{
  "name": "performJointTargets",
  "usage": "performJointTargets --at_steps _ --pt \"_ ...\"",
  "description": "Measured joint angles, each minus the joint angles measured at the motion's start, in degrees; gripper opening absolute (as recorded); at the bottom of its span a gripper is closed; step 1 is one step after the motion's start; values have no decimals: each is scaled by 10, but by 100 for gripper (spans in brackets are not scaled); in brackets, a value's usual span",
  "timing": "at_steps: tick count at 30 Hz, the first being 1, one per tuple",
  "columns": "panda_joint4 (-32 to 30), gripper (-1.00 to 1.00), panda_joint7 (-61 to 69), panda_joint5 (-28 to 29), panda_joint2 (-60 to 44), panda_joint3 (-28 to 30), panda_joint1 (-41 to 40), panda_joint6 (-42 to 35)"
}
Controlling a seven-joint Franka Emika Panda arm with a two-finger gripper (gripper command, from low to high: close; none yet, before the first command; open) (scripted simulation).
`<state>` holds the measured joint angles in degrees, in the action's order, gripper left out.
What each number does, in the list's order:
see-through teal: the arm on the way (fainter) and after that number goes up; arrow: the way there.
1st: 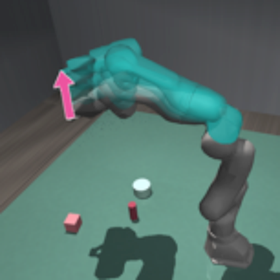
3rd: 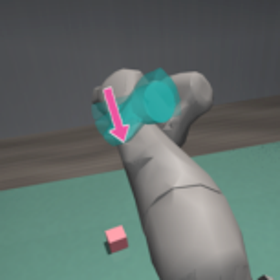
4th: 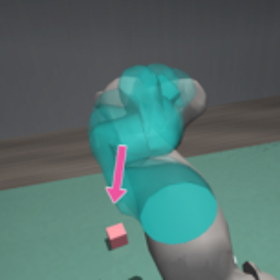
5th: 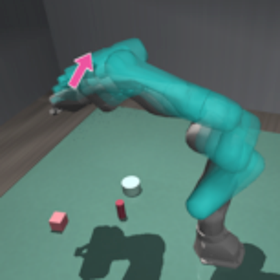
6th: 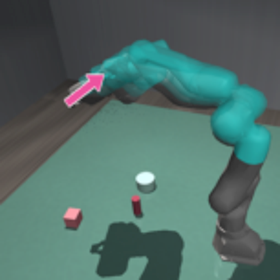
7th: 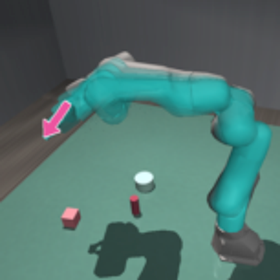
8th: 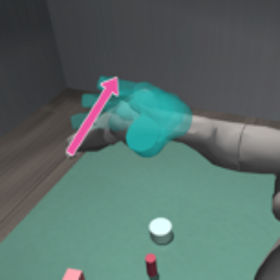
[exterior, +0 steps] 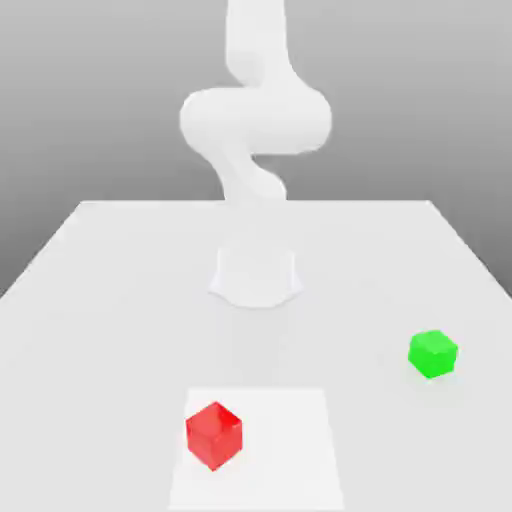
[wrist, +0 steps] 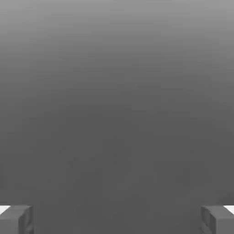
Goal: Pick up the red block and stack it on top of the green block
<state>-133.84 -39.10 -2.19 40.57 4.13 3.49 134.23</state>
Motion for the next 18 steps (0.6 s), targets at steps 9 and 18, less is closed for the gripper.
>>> performJointTargets --at_steps 9,18 --pt "-74 0 250 -85 -199 118 102 87" --pt "-148 0 455 -113 -382 153 125 177"
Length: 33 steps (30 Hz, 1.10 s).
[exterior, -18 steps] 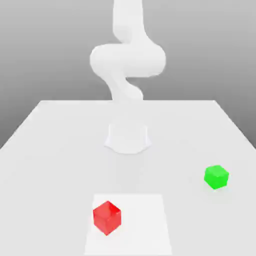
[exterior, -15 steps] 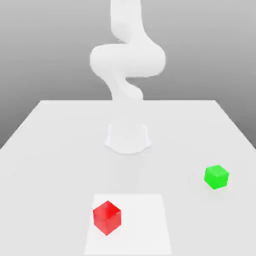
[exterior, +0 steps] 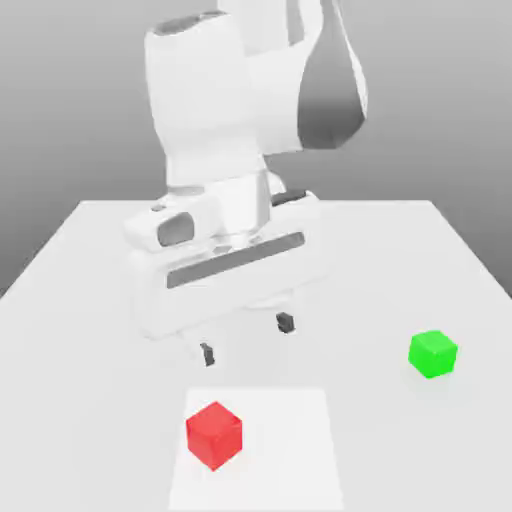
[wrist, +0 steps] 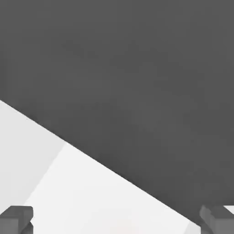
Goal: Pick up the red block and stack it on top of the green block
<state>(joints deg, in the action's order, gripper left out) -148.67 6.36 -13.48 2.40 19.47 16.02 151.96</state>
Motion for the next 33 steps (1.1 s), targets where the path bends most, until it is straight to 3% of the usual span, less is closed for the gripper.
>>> performJointTargets --at_steps 5,14,15,22,29,33 --pt "-38 0 42 70 -73 14 -11 57" --pt "-23 0 122 -24 -189 -61 -64 147" --pt "-21 -100 129 -34 -199 -71 -72 155" --pt "-21 -100 129 -34 -199 -72 -73 155" --pt "-35 -100 64 55 -115 -16 -36 91" --pt "-47 -100 55 85 -73 -18 -19 57"
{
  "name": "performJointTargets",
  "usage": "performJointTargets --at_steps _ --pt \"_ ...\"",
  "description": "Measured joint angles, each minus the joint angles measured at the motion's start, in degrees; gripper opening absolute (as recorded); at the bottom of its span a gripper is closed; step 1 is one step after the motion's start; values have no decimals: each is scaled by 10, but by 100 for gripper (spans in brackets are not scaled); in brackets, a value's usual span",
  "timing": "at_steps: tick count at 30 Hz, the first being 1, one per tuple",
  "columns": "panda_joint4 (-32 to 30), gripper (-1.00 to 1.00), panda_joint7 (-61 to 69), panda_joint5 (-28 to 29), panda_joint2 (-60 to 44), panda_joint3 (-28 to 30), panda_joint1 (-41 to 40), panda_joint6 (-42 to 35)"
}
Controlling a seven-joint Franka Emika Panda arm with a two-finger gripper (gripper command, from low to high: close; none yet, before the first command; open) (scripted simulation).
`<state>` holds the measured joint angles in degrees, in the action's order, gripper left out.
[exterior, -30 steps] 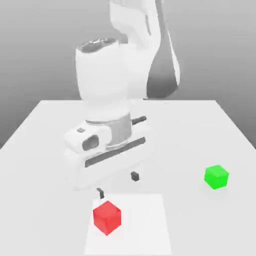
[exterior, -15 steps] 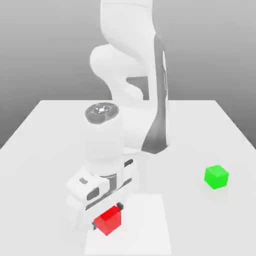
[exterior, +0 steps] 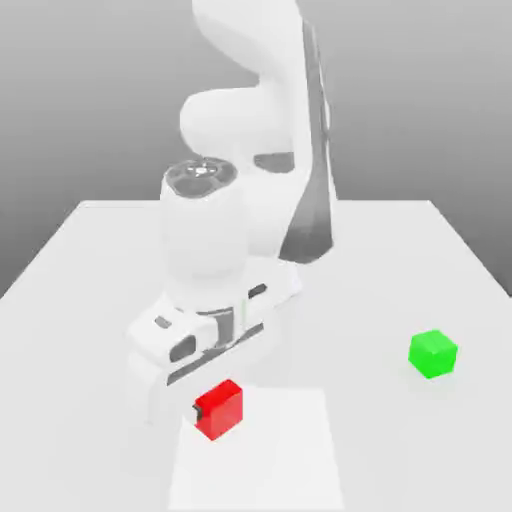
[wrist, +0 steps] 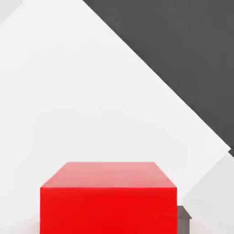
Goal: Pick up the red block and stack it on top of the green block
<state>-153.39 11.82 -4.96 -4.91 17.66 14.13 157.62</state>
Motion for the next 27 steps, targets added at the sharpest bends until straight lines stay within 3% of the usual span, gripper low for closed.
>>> performJointTargets --at_steps 9,17,24,25,27 --pt "-45 -100 165 -12 63 -103 194 -29" --pt "-88 -100 275 32 136 -193 323 -44" --pt "-88 -100 276 54 19 -202 336 74" --pt "-87 100 274 56 8 -201 337 85" --pt "-87 100 274 56 8 -201 337 85"
